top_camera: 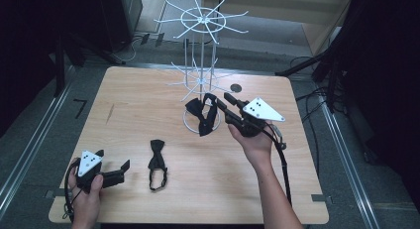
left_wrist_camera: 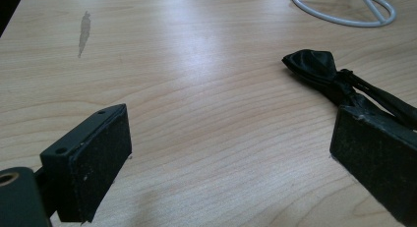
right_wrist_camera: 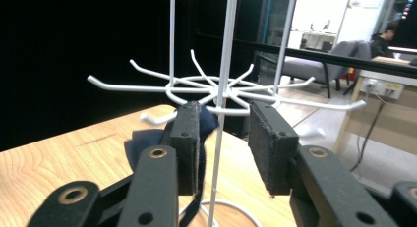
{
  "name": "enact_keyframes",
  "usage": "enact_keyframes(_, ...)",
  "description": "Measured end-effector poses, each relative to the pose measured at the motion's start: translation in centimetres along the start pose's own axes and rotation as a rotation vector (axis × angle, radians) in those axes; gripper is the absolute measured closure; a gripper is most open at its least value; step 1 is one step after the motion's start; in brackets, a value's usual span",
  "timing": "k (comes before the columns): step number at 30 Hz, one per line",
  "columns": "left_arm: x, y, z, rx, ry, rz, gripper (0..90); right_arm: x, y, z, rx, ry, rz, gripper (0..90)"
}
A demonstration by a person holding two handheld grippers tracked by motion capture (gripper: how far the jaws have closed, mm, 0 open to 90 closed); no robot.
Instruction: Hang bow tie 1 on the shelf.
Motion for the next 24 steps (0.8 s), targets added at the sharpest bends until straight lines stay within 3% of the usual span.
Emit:
enact_keyframes(5,-0.1,0.0,0.0,0.001,0.002,0.000,2.9,1.0,-1.1,1.1,0.028,0.002,0.025,60.7)
enact_keyframes(10,-0.1,0.0,0.0,0.003,0.003,0.000,2.9,2.7,-1.6,2.6,0.068,0.009,0.012,60.6)
enact_keyframes(13,-0.1,0.0,0.0,0.004,0.002,-0.001,2.9,4.5,-1.4,3.6,0.104,0.025,-0.014,60.4)
enact_keyframes(15,-0.1,0.0,0.0,0.003,0.000,0.000,2.9,4.9,-1.4,3.8,0.113,0.030,-0.023,60.3)
enact_keyframes(20,-0.1,0.0,0.0,0.003,0.000,0.001,2.9,8.1,-0.6,5.3,0.164,0.045,-0.082,60.0)
enact_keyframes(24,0.0,0.0,0.0,0.004,0.002,0.002,2.9,9.6,-0.1,6.3,0.197,0.045,-0.111,60.0)
Point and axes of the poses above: each handheld gripper's, and its own axes: y roughly forward along the jaws, z roughly out of its underside, x roughly to its left, the point moved 3 cm from there along y, roughly forward along the jaws, and after that the axes turned 8 degrees about y, right-handed, at the moved point
